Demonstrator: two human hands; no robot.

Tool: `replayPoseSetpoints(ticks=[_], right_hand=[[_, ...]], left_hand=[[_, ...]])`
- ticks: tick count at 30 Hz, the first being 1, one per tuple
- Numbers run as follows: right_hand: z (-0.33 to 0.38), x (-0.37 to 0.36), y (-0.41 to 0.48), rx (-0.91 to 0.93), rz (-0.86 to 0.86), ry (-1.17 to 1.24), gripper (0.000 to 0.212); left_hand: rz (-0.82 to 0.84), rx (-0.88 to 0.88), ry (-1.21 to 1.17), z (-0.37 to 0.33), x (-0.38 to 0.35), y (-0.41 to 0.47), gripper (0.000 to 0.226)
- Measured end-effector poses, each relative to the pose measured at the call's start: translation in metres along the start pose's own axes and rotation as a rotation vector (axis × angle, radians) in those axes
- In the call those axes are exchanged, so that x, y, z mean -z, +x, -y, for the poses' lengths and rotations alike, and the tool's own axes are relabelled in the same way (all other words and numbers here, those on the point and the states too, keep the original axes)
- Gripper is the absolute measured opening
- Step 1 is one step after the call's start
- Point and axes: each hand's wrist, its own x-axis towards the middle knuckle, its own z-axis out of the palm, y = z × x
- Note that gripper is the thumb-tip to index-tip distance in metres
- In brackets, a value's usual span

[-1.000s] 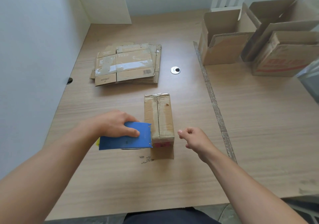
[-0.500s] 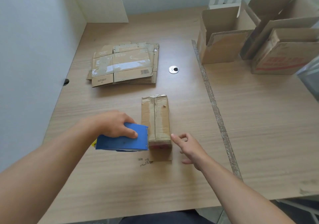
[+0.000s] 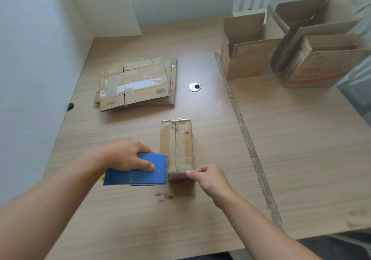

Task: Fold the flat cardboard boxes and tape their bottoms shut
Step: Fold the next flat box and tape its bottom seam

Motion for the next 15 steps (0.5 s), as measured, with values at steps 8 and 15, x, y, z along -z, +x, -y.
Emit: replayPoseSetpoints(ticks=[8, 15], right_hand=[[-0.02, -0.006, 0.002, 0.326, -0.124, -0.283, 0.031], [-0.028, 0.008, 0.021, 0.813, -0.273, -0.713, 0.032]], left_hand=[[0.006, -0.003, -0.023, 0.0, 0.0, 0.0, 0.044], [-0.002, 0.001, -0.045, 0.0, -0.001, -0.001, 0.042]])
